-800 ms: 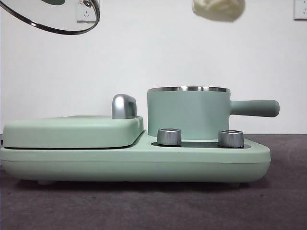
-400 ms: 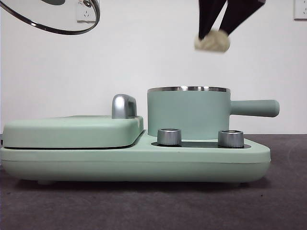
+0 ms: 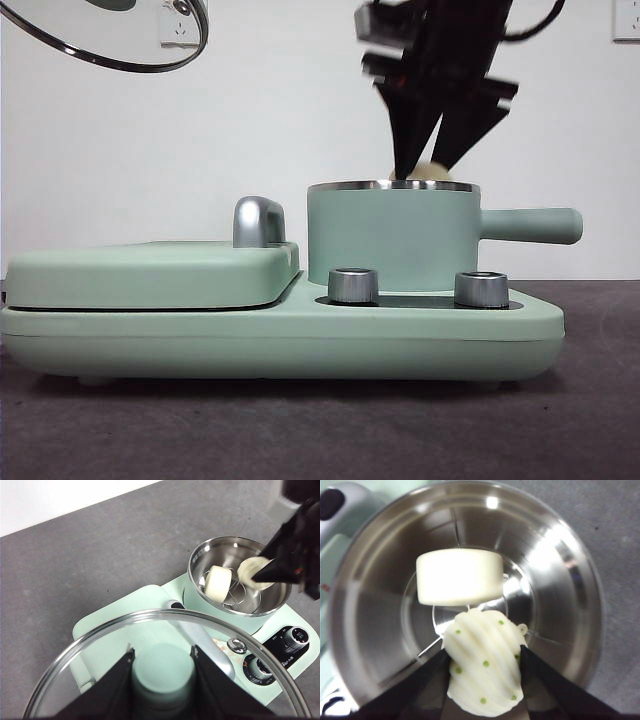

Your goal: Put the buns in a small steamer

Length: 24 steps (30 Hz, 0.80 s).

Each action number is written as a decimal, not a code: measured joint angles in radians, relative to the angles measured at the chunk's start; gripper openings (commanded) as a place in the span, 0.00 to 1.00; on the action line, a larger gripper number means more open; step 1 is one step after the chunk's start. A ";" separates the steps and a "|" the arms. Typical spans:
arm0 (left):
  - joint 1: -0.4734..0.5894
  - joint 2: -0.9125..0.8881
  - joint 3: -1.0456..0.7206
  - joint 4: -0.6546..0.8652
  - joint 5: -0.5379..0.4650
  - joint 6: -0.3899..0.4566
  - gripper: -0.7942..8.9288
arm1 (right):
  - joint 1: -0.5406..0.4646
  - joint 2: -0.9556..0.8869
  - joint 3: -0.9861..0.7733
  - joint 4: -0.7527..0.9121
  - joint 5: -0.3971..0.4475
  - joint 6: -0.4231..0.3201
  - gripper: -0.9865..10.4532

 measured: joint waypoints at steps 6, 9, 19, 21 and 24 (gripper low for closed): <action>0.000 0.000 0.000 0.000 0.000 0.000 0.09 | 0.000 0.057 0.000 0.014 -0.018 -0.011 0.37; 0.000 0.000 0.000 0.000 0.000 0.000 0.09 | 0.002 0.048 0.006 0.031 -0.019 -0.011 0.38; 0.000 0.000 0.000 0.000 0.000 0.000 0.09 | 0.051 -0.358 -0.068 0.341 -0.015 0.022 0.38; 0.000 0.000 0.000 0.000 0.000 0.000 0.09 | 0.064 -0.431 -0.144 0.392 0.017 0.028 0.37; 0.000 0.003 0.000 0.000 0.000 0.000 0.09 | 0.070 -0.518 -0.261 0.426 0.047 0.034 0.37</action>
